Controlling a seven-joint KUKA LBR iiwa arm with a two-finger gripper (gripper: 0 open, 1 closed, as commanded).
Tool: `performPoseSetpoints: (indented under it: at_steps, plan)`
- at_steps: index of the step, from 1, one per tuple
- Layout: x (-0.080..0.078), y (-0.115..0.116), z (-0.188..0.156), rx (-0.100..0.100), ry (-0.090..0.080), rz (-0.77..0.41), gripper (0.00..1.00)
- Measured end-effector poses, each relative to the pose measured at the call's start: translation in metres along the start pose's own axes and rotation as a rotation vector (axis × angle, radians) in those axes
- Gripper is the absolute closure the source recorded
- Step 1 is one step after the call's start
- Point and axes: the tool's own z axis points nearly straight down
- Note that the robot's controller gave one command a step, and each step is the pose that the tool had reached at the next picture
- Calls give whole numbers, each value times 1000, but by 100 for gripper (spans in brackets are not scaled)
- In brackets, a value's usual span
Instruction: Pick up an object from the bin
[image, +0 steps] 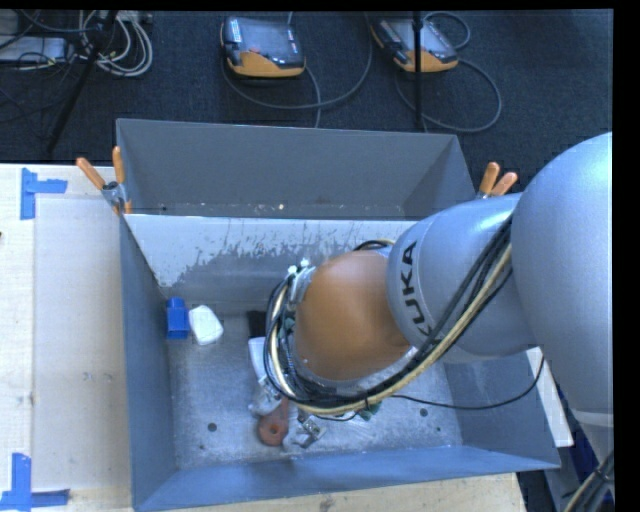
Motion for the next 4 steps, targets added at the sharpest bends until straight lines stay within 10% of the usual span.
performPoseSetpoints:
  at_steps: [4]
  plan:
    - [2, 1, -16, 2, -13, 1, 100]
